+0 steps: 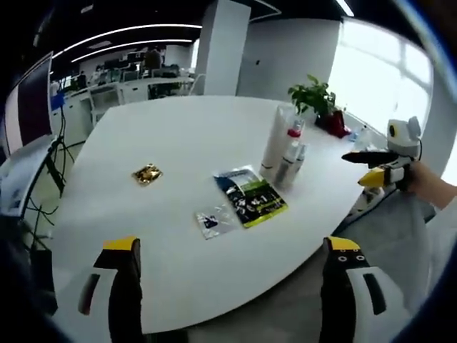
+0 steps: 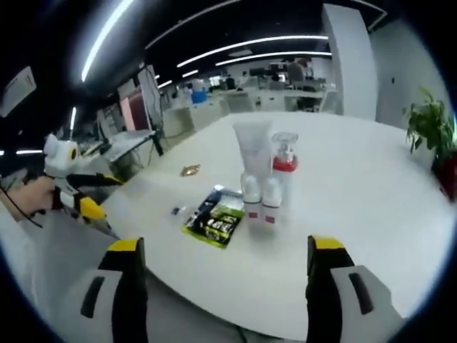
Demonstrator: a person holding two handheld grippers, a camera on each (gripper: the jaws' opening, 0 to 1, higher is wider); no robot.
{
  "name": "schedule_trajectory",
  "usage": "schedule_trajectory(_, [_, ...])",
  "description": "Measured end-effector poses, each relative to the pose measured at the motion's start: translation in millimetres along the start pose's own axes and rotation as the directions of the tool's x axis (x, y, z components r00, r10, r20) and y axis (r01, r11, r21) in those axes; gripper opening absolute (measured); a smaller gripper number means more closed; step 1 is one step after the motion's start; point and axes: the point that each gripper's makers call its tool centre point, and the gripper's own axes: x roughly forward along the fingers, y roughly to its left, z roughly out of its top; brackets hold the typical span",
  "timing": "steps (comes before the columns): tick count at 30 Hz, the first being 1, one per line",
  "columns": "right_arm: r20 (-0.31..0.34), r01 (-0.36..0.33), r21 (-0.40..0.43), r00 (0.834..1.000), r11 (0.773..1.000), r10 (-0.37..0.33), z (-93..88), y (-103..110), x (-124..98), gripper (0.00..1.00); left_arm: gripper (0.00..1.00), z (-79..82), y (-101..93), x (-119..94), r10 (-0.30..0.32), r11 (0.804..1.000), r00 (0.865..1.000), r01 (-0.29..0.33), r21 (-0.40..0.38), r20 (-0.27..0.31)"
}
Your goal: Arrange the skincare products in the storage area until every visible bottle or jar stands upright without overlapping.
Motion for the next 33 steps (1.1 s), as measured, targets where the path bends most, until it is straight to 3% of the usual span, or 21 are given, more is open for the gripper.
schedule_trajectory(21, [-0.024, 0.006, -0.013, 1.000, 1.000, -0.007, -4.2, 0.8, 0.3, 0.90, 0.99, 6.0, 3.9, 11.4, 0.023, 1.000, 1.000, -0.023, -0.015, -0.019])
schedule_trajectory(33, [-0.020, 0.007, 0.029, 1.000, 1.000, -0.007, -5.4, -0.9, 1.5, 0.90, 0.98, 12.7, 10.4, 24.8, 0.036, 0.999, 0.998, -0.037, -0.028, -0.050])
